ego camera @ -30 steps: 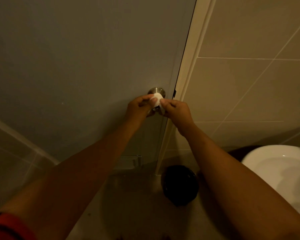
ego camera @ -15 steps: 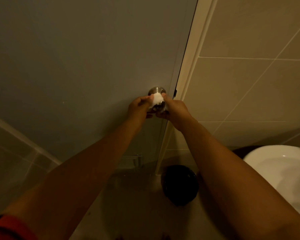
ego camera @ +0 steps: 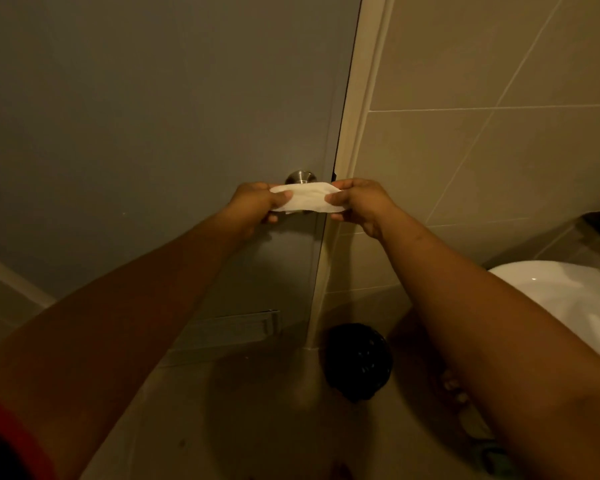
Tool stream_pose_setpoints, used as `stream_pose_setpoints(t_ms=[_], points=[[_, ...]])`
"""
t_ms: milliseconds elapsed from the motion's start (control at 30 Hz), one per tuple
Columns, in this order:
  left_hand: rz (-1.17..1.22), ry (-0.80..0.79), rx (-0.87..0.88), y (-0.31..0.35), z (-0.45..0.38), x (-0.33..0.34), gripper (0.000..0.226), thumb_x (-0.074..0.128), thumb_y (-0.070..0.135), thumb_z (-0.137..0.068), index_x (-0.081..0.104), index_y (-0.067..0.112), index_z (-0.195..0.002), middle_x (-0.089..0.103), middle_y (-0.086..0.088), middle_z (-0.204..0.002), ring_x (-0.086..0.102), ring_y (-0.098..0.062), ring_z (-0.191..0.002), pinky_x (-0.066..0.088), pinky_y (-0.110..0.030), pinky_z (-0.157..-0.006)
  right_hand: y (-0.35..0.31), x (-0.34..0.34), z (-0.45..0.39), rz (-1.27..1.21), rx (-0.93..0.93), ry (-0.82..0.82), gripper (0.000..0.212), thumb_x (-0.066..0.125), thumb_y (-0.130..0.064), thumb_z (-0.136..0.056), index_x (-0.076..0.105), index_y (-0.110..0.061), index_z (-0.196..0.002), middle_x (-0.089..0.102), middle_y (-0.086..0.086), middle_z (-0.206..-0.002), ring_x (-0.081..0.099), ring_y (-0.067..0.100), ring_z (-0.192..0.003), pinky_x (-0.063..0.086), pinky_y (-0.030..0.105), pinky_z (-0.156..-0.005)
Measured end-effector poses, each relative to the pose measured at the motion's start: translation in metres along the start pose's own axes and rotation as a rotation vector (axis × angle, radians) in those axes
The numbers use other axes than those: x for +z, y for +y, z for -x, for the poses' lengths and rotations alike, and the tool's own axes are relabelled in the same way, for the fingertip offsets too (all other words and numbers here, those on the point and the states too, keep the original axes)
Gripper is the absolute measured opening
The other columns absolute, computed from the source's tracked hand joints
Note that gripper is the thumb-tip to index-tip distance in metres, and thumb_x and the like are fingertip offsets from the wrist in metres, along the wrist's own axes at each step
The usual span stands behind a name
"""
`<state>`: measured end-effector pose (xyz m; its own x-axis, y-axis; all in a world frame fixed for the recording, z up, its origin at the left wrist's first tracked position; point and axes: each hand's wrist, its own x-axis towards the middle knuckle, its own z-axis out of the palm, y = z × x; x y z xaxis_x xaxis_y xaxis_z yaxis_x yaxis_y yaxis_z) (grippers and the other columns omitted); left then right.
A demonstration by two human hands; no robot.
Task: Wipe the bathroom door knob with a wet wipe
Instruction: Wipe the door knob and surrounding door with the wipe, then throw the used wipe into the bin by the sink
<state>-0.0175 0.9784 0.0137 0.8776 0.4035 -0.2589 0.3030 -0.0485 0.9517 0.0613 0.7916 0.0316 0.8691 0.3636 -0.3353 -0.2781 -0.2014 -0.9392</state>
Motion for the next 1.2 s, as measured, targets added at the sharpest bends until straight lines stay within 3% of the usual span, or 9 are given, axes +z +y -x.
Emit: stream_pose_setpoints(t_ms=[100, 200, 300, 433, 533, 767, 900, 1033, 1200], points=[[0.093, -0.114, -0.047, 0.014, 0.010, -0.001, 0.040, 0.066, 0.016, -0.088, 0.057, 0.005, -0.126, 0.062, -0.013, -0.122, 0.062, -0.025, -0.106, 0.057, -0.031, -0.082, -0.006, -0.004, 0.018, -0.131, 0.044, -0.021, 0.030, 0.059, 0.009, -0.089, 0.065, -0.009, -0.112, 0.061, 0.011, -0.106, 0.064, 0.027, -0.093, 0.063, 0.029, -0.065], [0.236, -0.261, -0.085, 0.027, 0.022, 0.001, 0.040, 0.060, 0.009, -0.091, 0.053, 0.008, -0.130, 0.060, -0.015, -0.125, 0.063, -0.029, -0.109, 0.061, -0.032, -0.075, -0.011, -0.009, 0.036, -0.210, 0.039, 0.030, 0.043, 0.055, 0.015, -0.087, 0.060, -0.004, -0.126, 0.059, 0.013, -0.110, 0.063, 0.029, -0.092, 0.063, 0.028, -0.059], [0.270, -0.389, -0.090, 0.036, 0.030, 0.011, 0.032, 0.060, 0.016, -0.092, 0.059, 0.010, -0.123, 0.062, -0.014, -0.119, 0.064, -0.029, -0.107, 0.063, -0.031, -0.067, -0.014, -0.019, 0.056, -0.208, -0.007, 0.075, 0.036, 0.056, 0.015, -0.087, 0.064, -0.005, -0.117, 0.062, 0.017, -0.115, 0.066, 0.029, -0.092, 0.063, 0.029, -0.062], [0.218, -0.385, -0.014, 0.044, 0.031, 0.043, 0.028, 0.059, 0.010, -0.093, 0.060, 0.007, -0.120, 0.064, -0.013, -0.115, 0.066, -0.024, -0.098, 0.061, -0.023, -0.060, -0.015, -0.042, 0.085, -0.088, -0.051, 0.152, 0.010, 0.064, 0.004, -0.089, 0.066, -0.004, -0.095, 0.065, 0.018, -0.102, 0.066, 0.024, -0.082, 0.062, 0.026, -0.059], [0.164, -0.456, 0.017, 0.053, 0.035, 0.069, 0.032, 0.059, -0.001, -0.090, 0.065, 0.013, -0.118, 0.066, -0.010, -0.113, 0.067, -0.020, -0.089, 0.058, -0.020, -0.058, -0.012, -0.068, 0.106, -0.021, -0.026, 0.260, 0.021, 0.063, 0.006, -0.088, 0.066, 0.001, -0.108, 0.064, 0.021, -0.104, 0.064, 0.023, -0.075, 0.058, 0.025, -0.059], [0.049, -0.570, 0.074, 0.072, 0.065, 0.138, 0.025, 0.064, -0.003, -0.085, 0.074, 0.020, -0.086, 0.070, -0.008, -0.097, 0.070, -0.020, -0.081, 0.057, -0.020, -0.056, -0.001, -0.130, 0.161, -0.136, -0.061, 0.389, 0.032, 0.066, 0.003, -0.087, 0.063, -0.011, -0.116, 0.063, 0.014, -0.110, 0.065, 0.023, -0.082, 0.056, 0.024, -0.056], [0.061, -0.610, 0.096, 0.079, 0.088, 0.173, 0.006, 0.071, 0.013, -0.083, 0.073, 0.017, -0.088, 0.071, -0.003, -0.087, 0.070, -0.014, -0.075, 0.061, -0.025, -0.061, 0.008, -0.164, 0.190, -0.161, -0.085, 0.471, 0.032, 0.066, -0.003, -0.089, 0.060, -0.013, -0.119, 0.062, 0.013, -0.110, 0.066, 0.025, -0.083, 0.057, 0.027, -0.056], [0.055, -0.579, 0.145, 0.083, 0.110, 0.216, 0.024, 0.072, 0.008, -0.082, 0.072, 0.006, -0.106, 0.071, 0.000, -0.087, 0.065, -0.013, -0.079, 0.056, -0.025, -0.068, 0.021, -0.197, 0.217, -0.131, -0.083, 0.533, 0.022, 0.065, -0.002, -0.089, 0.066, -0.006, -0.111, 0.063, 0.015, -0.112, 0.065, 0.030, -0.098, 0.059, 0.029, -0.064], [0.052, -0.599, 0.134, 0.080, 0.144, 0.273, 0.029, 0.071, 0.005, -0.083, 0.070, 0.005, -0.112, 0.070, -0.001, -0.088, 0.066, -0.013, -0.078, 0.057, -0.024, -0.065, 0.044, -0.244, 0.246, -0.109, -0.074, 0.641, 0.025, 0.068, -0.003, -0.089, 0.068, -0.004, -0.114, 0.065, 0.013, -0.112, 0.067, 0.030, -0.097, 0.063, 0.035, -0.076]])
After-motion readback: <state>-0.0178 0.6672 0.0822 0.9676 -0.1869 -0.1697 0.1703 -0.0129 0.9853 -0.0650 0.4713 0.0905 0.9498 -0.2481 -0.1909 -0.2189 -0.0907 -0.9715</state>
